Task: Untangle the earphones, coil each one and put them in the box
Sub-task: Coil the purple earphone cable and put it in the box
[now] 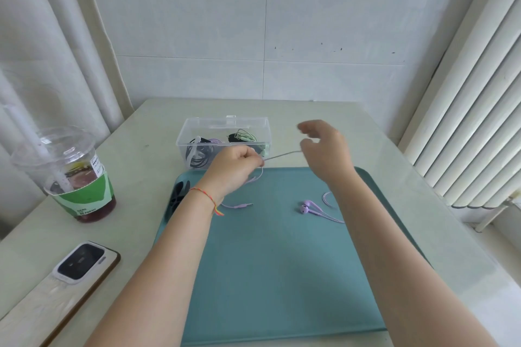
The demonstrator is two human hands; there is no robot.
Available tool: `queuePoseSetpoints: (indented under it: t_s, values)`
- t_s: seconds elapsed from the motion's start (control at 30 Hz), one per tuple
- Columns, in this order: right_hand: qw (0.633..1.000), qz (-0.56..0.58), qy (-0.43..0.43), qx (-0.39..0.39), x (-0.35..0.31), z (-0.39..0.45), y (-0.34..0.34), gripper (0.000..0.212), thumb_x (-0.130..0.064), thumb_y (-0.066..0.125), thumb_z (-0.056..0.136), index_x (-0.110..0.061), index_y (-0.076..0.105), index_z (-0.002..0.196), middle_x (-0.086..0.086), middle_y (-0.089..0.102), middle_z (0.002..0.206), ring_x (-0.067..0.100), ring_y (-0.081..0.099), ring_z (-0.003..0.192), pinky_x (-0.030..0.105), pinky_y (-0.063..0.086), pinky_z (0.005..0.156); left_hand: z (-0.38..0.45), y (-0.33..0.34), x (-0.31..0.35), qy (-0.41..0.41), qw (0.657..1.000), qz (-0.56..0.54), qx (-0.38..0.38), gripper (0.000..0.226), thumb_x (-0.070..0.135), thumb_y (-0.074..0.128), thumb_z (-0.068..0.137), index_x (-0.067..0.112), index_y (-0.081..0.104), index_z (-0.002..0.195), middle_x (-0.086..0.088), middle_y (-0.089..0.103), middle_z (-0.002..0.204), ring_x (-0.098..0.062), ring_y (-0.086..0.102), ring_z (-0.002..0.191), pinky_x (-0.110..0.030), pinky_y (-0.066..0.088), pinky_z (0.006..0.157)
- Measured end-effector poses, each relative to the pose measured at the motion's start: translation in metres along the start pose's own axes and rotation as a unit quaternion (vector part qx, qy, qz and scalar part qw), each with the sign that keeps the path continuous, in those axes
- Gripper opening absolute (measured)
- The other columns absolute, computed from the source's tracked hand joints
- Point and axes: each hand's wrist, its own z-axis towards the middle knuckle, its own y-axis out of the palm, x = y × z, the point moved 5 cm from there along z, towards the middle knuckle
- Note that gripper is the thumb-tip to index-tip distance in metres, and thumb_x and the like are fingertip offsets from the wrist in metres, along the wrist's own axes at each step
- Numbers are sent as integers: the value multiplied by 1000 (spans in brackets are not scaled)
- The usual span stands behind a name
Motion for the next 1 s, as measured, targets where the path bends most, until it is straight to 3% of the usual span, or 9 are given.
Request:
queuePoseSetpoints:
  t_s: [0.07,0.17,0.3,0.43,0.5,0.6,0.77,0.9,1.0]
  values:
    - [993,6,-58,-106,-15,-9,20,34,-1,50,84,-22,67,106,-9,67,104,7,60,99,17,43,82,-3,5,4,13,1000,2,-10,11,15,62,90,15,62,79,14,45,39,-3,39,38,-21,35,50]
    - [977,-19,-76,-197,-19,-16,38,20,-8,56,87,-23,65,97,-7,70,92,7,66,77,9,43,57,-5,6,7,25,1000,7,-8,13,20,64,90,13,60,80,12,44,39,-7,37,36,-20,33,46]
    - [982,-35,-38,-180,-7,-9,32,9,-13,60,90,-15,68,91,0,65,72,12,56,55,17,41,48,-1,0,2,7,999,-36,12,10,22,66,88,17,59,84,15,44,41,-4,38,37,-21,30,48]
    - [991,-104,77,-15,25,7,4,14,-15,51,94,-13,64,101,1,61,94,19,52,78,26,36,59,0,-8,3,10,997,-70,39,10,12,59,88,18,60,81,8,48,53,-8,41,48,-18,33,46]
    - [987,-120,110,16,35,9,-2,20,-11,48,91,-13,63,104,3,63,109,21,55,90,25,36,70,-1,-10,6,16,994,-92,57,16,4,48,87,15,59,82,11,46,49,-8,41,47,-18,31,44]
    - [997,-62,25,-43,13,2,12,31,-4,48,87,-15,66,109,-1,65,114,15,58,105,20,38,80,-4,-3,9,14,997,-66,39,18,0,45,84,12,58,89,6,49,49,-13,42,49,-19,34,45]
    - [977,-25,-74,-198,-19,-17,40,20,-10,60,86,-21,67,102,-7,71,90,7,65,88,12,45,69,-5,2,8,22,998,-54,-9,21,-1,52,83,13,49,99,-5,60,56,-22,46,46,-30,39,57]
    - [985,-25,-52,-161,-13,-13,38,7,-14,63,88,-19,68,86,-9,63,70,9,58,67,19,40,57,-4,1,9,36,998,-57,-19,14,3,57,86,11,53,98,-2,61,56,-21,50,48,-31,43,61]
    - [999,26,-11,-19,-4,-4,18,7,-13,59,91,-16,65,88,-6,62,70,14,59,68,19,42,56,-4,-1,7,42,998,-39,-16,3,12,62,90,10,62,87,0,62,56,-17,53,50,-29,48,64]
